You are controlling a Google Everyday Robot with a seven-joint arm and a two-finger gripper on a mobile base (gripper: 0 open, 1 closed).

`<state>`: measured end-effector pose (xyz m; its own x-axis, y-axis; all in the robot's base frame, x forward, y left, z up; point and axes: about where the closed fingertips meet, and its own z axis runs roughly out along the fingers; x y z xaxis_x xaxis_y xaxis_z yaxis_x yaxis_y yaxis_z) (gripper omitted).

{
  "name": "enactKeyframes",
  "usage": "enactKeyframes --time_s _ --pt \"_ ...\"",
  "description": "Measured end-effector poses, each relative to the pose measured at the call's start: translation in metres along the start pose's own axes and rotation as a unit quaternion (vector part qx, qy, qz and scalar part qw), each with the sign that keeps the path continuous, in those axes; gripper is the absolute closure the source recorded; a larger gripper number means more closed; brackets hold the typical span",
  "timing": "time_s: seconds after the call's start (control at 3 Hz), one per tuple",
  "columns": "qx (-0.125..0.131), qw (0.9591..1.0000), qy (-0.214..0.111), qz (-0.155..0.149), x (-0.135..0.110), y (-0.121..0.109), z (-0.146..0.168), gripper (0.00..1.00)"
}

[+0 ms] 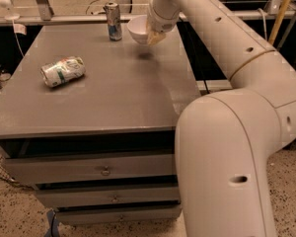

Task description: Move white bowl near redbull can

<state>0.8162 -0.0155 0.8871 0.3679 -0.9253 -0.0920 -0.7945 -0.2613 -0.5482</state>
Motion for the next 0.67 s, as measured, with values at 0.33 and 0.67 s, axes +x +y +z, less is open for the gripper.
enactKeyframes --time_s 0.33,0.67 --pt "-0.002 0.9999 -0.010 0.005 -0.004 -0.007 0.015 1.00" --pt "-0.011 0.9996 -0.022 0.010 -0.011 -0.011 0.031 1.00"
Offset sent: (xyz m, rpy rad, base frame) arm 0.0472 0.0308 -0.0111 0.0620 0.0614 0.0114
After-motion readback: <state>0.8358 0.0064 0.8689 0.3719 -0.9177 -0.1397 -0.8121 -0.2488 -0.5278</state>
